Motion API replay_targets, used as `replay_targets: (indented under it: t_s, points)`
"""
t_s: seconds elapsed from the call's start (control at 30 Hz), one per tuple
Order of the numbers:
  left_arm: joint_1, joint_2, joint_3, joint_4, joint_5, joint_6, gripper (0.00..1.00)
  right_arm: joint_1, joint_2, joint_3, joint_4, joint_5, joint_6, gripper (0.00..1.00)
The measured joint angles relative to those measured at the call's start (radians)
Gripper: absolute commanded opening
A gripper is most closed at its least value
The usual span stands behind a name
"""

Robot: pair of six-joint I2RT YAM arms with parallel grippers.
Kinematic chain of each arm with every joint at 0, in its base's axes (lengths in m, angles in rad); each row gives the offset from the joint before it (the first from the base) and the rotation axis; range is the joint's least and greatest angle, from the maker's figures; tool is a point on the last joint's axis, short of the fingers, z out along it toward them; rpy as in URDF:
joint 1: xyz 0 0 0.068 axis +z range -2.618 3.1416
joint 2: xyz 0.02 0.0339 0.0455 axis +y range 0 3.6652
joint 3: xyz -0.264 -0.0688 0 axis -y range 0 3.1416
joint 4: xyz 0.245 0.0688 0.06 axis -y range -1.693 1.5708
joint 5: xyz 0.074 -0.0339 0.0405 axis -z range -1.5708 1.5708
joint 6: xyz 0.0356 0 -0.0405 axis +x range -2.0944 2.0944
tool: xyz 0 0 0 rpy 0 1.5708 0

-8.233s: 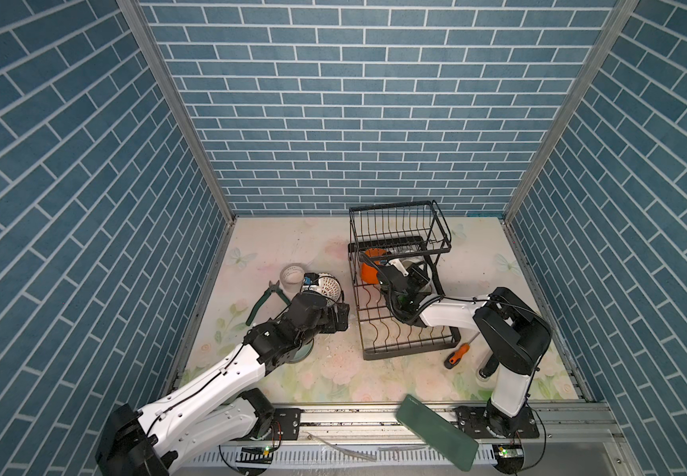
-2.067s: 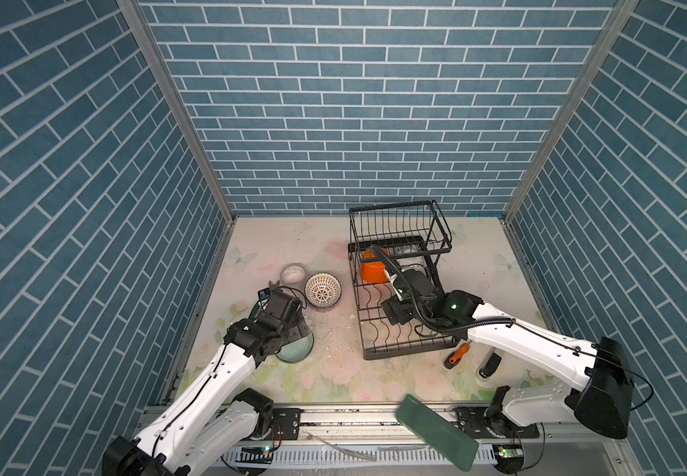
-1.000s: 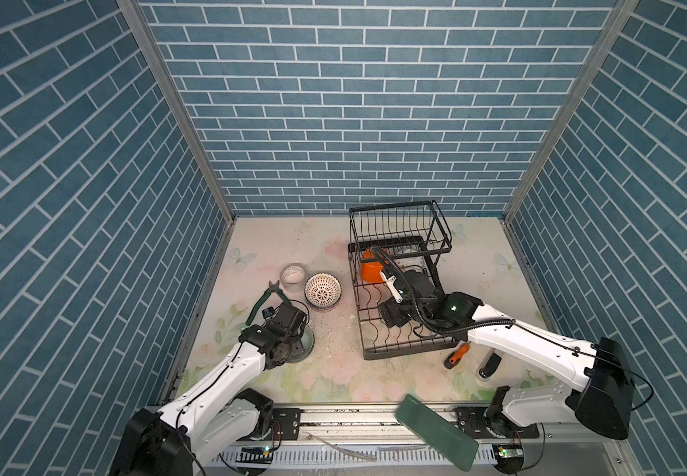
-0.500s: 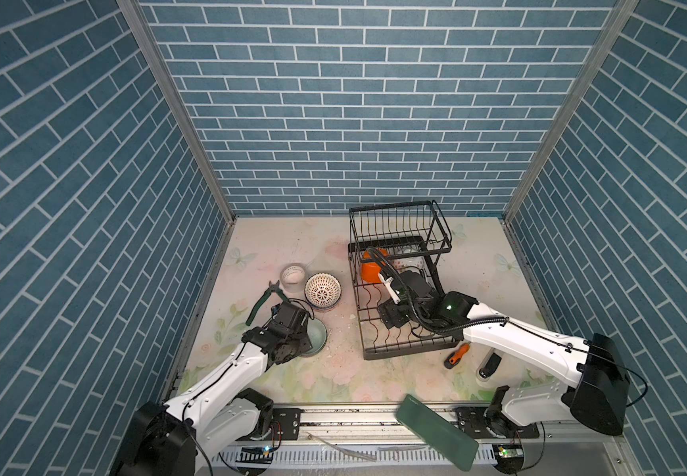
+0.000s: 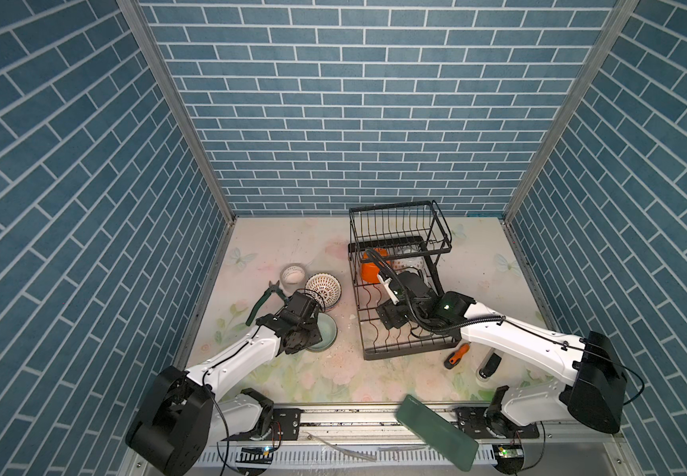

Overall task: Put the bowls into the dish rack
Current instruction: 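Lower the left gripper and close it on the green-striped bowl rim, then lift the green-striped bowl off the purple-striped bowl with the left gripper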

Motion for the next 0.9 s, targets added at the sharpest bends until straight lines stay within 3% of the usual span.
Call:
replay_targets:
  t_s: [0.3, 0.6, 0.9]
  points:
    - [-0.010, -0.011, 0.049, -0.063, -0.007, 0.026, 0.69, 0.000, 0.003, 0.000, 0.000, 0.000, 0.000, 0.90]
    - [-0.010, -0.056, 0.153, -0.214, -0.064, 0.074, 0.68, 0.000, 0.008, -0.005, 0.008, 0.000, 0.000, 0.90]
    - [-0.010, -0.036, 0.176, -0.289, -0.108, 0.114, 0.59, 0.000, 0.007, -0.021, 0.014, 0.004, 0.000, 0.90]
